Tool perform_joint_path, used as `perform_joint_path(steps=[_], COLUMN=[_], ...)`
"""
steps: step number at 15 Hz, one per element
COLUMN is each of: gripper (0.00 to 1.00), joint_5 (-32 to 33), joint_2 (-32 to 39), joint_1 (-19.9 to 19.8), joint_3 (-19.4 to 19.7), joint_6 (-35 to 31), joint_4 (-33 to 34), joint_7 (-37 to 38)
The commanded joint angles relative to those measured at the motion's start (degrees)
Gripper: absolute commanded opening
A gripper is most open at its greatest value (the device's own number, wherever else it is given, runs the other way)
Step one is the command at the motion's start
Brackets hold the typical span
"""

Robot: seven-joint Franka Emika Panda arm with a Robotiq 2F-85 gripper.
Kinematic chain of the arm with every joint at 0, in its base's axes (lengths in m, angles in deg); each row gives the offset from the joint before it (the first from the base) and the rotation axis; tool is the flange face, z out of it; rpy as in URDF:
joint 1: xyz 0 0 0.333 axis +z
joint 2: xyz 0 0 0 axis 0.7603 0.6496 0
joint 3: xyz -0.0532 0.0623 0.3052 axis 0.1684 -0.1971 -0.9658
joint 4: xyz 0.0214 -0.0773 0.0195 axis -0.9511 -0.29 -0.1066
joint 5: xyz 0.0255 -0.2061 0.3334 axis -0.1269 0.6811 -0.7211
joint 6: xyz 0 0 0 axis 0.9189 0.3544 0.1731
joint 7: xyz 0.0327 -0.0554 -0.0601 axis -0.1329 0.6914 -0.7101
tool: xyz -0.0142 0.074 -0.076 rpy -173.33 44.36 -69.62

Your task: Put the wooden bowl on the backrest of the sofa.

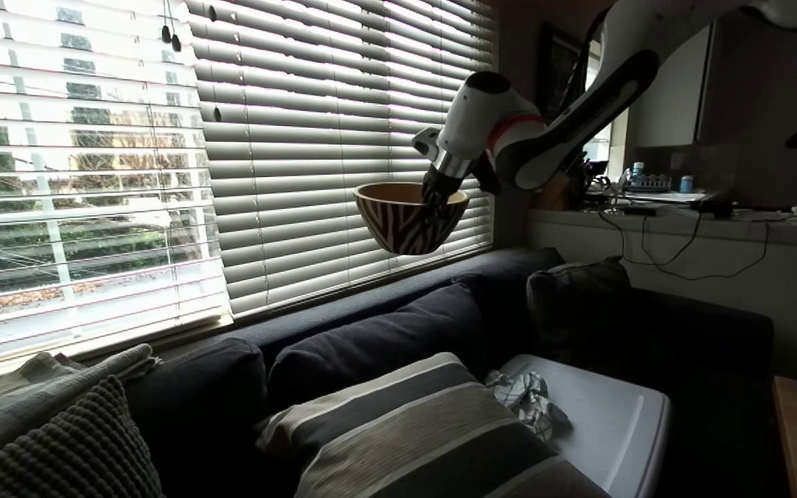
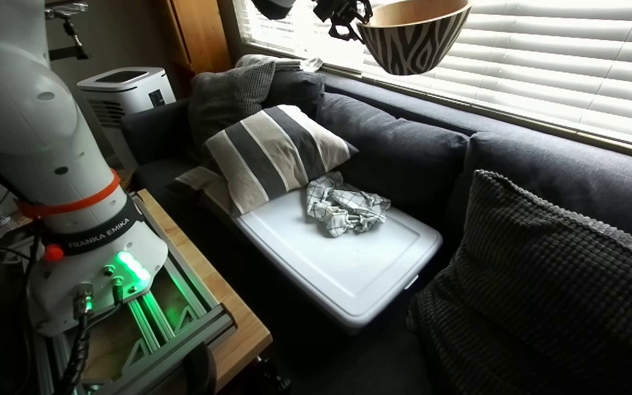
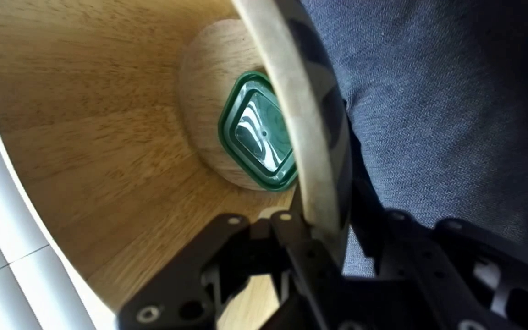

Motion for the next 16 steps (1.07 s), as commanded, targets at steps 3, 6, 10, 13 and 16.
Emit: perform_joint_path(steps=[3, 6, 10, 13, 16], gripper=[0.06, 0.26, 0.26, 0.26, 0.06], joint_5=[-3.2, -4.3, -4.4, -4.4, -9.5], joint_2=[9.2, 10.0, 11.3, 11.3, 13.7], joint_1=[-0.7, 0.1, 0.0, 0.1, -2.0], joint_3=[0.6, 1.0, 1.3, 1.3, -0.6], joint_6=[-2.4, -0.6, -0.6, -0.6, 1.1], joint_4=[11.8, 8.9, 10.5, 10.7, 13.9], joint_7=[-3.8, -1.8, -1.4, -1.4, -5.5])
